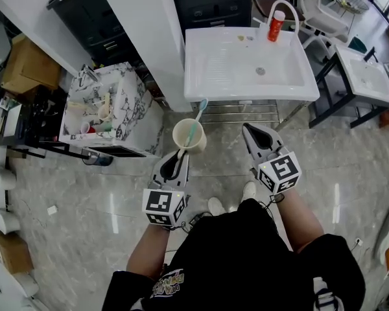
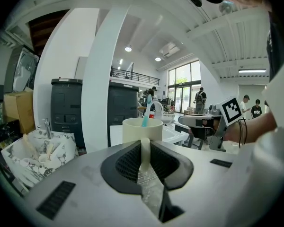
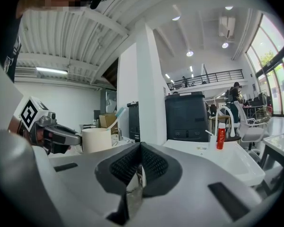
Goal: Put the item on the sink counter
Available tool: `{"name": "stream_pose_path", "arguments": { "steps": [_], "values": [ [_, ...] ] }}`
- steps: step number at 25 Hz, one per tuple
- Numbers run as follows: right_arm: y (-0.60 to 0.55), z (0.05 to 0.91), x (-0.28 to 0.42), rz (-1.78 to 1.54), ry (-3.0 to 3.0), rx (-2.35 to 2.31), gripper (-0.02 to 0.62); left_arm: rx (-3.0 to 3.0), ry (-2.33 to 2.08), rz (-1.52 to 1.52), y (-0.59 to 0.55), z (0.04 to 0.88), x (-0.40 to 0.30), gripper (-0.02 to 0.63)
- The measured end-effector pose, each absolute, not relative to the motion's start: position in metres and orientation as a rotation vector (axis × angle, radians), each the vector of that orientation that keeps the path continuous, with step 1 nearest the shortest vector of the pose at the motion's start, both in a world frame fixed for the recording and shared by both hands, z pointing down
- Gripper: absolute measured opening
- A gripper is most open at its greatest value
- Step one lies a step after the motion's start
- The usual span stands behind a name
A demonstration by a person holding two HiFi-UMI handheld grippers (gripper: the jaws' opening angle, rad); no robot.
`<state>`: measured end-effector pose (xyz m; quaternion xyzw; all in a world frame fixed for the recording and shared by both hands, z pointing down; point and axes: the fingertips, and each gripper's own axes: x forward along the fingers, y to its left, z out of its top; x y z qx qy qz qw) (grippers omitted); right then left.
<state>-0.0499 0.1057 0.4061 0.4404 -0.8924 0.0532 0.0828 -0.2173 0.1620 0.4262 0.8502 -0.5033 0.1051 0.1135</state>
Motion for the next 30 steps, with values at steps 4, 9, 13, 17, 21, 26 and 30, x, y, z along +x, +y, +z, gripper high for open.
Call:
{"name": "stream_pose_path", "arguments": {
  "steps": [4,9,13,17,21,26,30],
  "values": [
    [0.097,0.405,-0.058,0.155,-2.675,1.301,0.054,2.479,-1.492,0.31,0.156,0.428,-0.225,0.045],
    [0.079,0.408,-0.057,0.151,-2.693,1.286,0.054,2.465,-1.519,0.315,0.143,0.431,-0.225,0.046],
    [0.057,0.41,-0.045,0.157,-2.705,1.27,0.054,2.447,-1.546,0.309,0.125,0.432,-0.214,0.046],
    [0.029,0.41,-0.029,0.165,-2.711,1.253,0.054,2.434,-1.56,0.308,0.1,0.431,-0.197,0.044],
    [-0.001,0.41,-0.01,0.171,-2.714,1.237,0.054,2.423,-1.575,0.302,0.072,0.43,-0.177,0.044],
    [-0.038,0.411,0.016,0.167,-2.719,1.228,0.054,2.417,-1.588,0.298,0.036,0.43,-0.152,0.044],
    [-0.065,0.414,0.036,0.176,-2.723,1.23,0.054,2.416,-1.59,0.308,0.011,0.431,-0.133,0.044]
  ]
}}
